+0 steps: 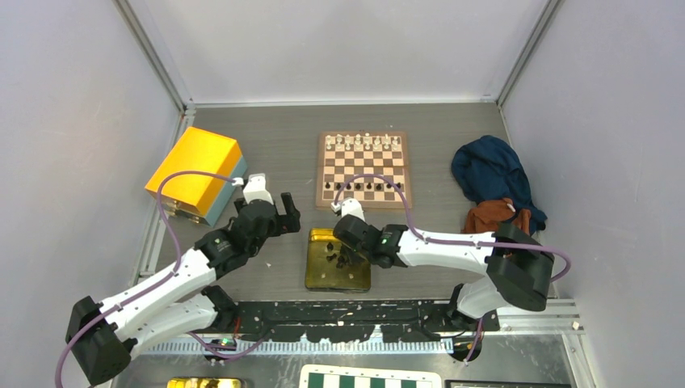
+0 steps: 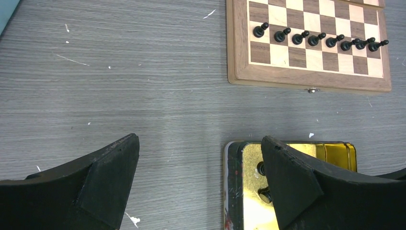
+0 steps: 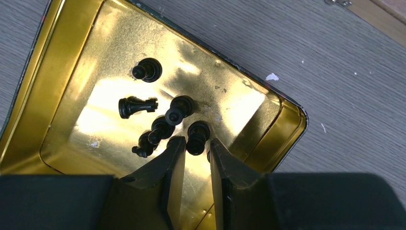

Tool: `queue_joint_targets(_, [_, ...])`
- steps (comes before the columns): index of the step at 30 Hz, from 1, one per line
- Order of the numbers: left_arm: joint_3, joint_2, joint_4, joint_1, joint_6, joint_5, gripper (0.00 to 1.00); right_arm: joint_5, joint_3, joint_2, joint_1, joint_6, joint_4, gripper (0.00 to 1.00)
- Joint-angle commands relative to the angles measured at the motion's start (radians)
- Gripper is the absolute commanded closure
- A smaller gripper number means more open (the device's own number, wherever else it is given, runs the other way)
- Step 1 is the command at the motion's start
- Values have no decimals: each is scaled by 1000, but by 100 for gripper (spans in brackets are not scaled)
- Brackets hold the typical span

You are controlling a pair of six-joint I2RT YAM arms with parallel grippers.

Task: Set up the chess pieces on the board
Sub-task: Pick up the chess piece from the storage box.

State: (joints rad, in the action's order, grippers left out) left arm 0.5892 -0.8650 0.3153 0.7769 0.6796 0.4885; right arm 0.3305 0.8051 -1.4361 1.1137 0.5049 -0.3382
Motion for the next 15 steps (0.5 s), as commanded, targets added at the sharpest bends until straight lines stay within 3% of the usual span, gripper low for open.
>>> queue_joint_targets(1, [1,16,-31,3,18,21,1,8,-7,3,6,17,43,69])
queue_joint_targets(15, [15,-11,-40,3,15,12,2,17,-14,12,5,13,42,90])
